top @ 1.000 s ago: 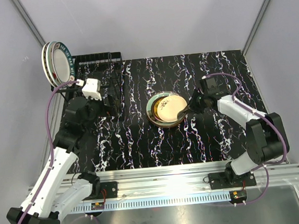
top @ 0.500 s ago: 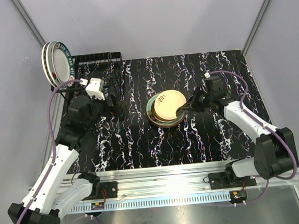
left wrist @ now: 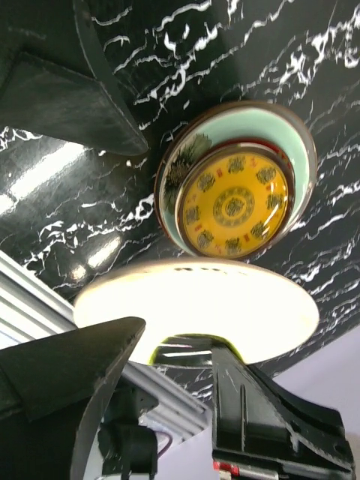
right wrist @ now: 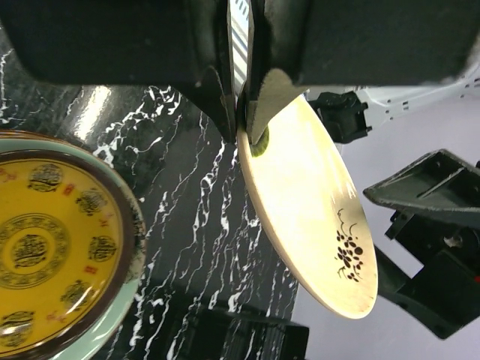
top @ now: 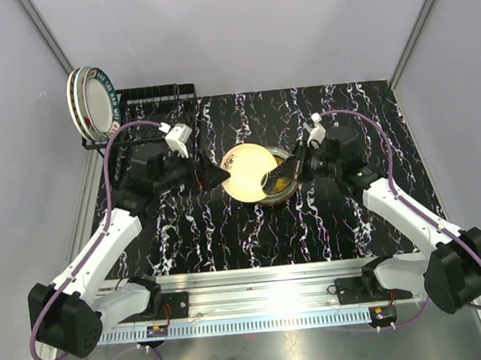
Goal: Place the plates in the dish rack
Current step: Grab a plate with the right arm, then pass the plate from the right arm to the left
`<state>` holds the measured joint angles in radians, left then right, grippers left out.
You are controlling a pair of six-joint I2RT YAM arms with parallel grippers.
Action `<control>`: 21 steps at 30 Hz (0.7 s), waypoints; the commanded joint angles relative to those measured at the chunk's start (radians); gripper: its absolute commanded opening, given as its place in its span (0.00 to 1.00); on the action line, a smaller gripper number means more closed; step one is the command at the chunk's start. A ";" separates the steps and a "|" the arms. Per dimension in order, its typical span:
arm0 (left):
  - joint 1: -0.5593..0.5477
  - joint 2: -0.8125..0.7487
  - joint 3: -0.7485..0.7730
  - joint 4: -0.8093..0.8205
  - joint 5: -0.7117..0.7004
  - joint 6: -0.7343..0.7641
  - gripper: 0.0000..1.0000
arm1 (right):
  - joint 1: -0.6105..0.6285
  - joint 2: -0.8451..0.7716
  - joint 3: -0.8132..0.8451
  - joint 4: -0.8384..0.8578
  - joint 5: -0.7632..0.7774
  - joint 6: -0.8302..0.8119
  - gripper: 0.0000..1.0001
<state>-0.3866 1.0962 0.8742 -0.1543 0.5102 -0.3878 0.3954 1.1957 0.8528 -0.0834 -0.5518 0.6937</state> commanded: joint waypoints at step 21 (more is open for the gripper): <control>-0.003 0.031 0.028 0.049 0.097 -0.016 0.00 | 0.076 0.007 0.029 0.143 -0.034 0.015 0.34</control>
<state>-0.3859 1.1290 0.8749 -0.1116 0.6060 -0.4271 0.4561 1.2091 0.8524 -0.0105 -0.5686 0.7067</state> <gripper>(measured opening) 0.027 0.307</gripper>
